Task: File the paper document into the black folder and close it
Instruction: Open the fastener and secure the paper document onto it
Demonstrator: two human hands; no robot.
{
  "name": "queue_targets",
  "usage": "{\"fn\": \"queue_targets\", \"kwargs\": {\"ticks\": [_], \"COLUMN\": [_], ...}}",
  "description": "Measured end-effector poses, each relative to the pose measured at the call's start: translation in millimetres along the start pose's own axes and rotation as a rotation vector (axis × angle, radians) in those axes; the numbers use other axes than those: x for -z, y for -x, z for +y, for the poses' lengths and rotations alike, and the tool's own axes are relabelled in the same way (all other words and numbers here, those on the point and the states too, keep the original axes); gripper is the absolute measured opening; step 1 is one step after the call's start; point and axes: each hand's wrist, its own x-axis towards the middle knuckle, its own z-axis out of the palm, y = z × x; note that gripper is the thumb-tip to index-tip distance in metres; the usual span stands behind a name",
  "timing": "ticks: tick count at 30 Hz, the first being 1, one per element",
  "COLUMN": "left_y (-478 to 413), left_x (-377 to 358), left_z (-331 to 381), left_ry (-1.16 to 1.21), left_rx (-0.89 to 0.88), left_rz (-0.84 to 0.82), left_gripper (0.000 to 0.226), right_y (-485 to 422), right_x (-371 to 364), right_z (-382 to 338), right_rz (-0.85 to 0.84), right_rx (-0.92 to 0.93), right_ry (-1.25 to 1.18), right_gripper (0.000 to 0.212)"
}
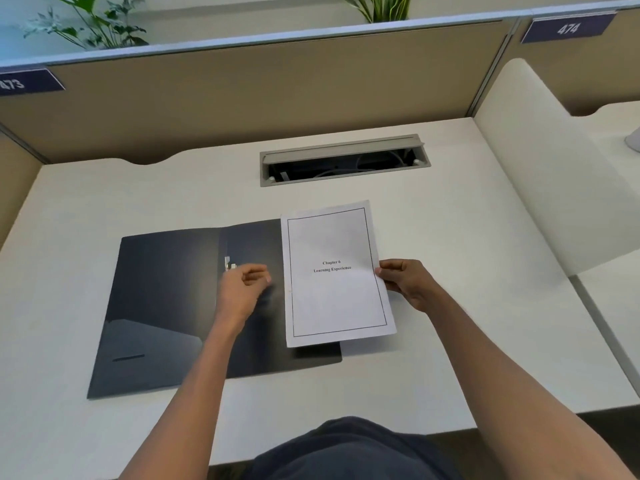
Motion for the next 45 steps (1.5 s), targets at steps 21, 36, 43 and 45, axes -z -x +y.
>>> {"fn": "queue_targets", "kwargs": {"ticks": [21,36,43,45], "left_y": [-36,-33,-34,-34], "left_x": [101,99,100,101], "left_z": [-82,-78,-79,-80], "left_ry": [-0.897,-0.960,-0.974,-0.971], "left_rx": [-0.152,-0.169,-0.176,-0.176], "left_rz": [-0.345,-0.344,-0.357,-0.360], "left_gripper": [0.130,0.126,0.124,0.124], "right_y": [-12,-12,-10,-8], "right_x": [-94,-129,-133,-134], "right_z": [15,24,26,25], "right_rz": [-0.017,0.034,0.053,0.056], "right_rx": [-0.035,-0.043,-0.042,-0.039], "right_ry": [0.036,0.085,0.145,0.153], "right_gripper": [0.018,0.029,0.023,0.018]}}
